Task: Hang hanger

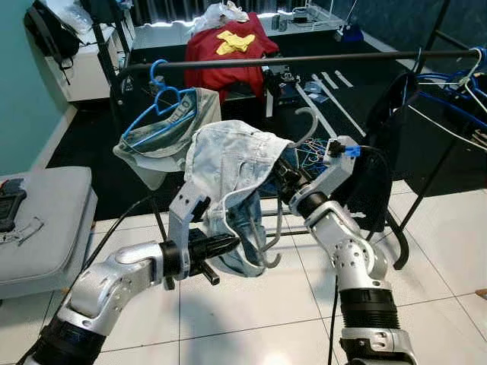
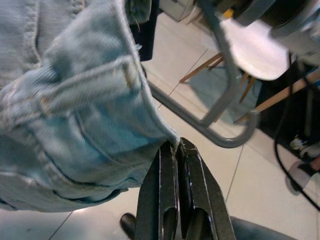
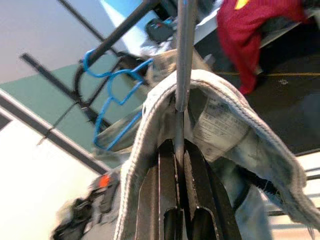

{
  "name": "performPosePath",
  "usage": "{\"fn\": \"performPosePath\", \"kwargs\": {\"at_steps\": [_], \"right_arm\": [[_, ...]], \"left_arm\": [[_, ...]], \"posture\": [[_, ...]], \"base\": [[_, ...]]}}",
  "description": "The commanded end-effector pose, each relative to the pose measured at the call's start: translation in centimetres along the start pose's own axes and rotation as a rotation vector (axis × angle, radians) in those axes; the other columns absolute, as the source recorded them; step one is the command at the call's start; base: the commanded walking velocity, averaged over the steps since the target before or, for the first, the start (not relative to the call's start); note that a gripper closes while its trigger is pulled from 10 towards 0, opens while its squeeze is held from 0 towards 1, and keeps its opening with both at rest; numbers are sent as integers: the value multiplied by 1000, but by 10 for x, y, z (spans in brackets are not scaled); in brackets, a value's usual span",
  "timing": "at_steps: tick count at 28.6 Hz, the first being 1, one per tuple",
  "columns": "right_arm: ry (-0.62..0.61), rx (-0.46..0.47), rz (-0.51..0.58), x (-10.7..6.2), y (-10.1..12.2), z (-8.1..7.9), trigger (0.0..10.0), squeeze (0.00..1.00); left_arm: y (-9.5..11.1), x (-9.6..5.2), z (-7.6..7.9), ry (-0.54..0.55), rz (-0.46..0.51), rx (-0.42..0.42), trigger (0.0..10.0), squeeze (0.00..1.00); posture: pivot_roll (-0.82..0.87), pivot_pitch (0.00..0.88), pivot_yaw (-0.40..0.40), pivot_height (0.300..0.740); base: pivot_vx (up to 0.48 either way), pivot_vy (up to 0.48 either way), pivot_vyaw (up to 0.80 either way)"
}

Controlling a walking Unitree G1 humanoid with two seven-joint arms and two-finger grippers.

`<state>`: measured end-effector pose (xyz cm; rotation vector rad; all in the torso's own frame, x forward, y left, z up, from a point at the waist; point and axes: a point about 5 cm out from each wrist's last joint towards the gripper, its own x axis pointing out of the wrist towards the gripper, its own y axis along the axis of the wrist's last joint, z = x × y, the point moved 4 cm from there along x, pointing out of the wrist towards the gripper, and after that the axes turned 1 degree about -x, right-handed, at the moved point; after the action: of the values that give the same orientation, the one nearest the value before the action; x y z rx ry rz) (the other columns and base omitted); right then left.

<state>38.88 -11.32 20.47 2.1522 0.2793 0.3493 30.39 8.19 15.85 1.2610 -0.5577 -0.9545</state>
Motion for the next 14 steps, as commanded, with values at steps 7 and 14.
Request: {"fn": "performPosePath", "kwargs": {"at_steps": [7, 14], "right_arm": [[-164, -113, 77, 2, 4, 27, 10000, 0], [-282, 19, 201, 7, 24, 39, 10000, 0]], "left_arm": [[27, -6, 37, -226, 108, -82, 0, 0], [33, -4, 60, -347, 119, -96, 0, 0]], "posture": [[-20, 69, 58, 740], [-12, 75, 59, 740]], "base": [[0, 0, 0], [0, 0, 0]]}}
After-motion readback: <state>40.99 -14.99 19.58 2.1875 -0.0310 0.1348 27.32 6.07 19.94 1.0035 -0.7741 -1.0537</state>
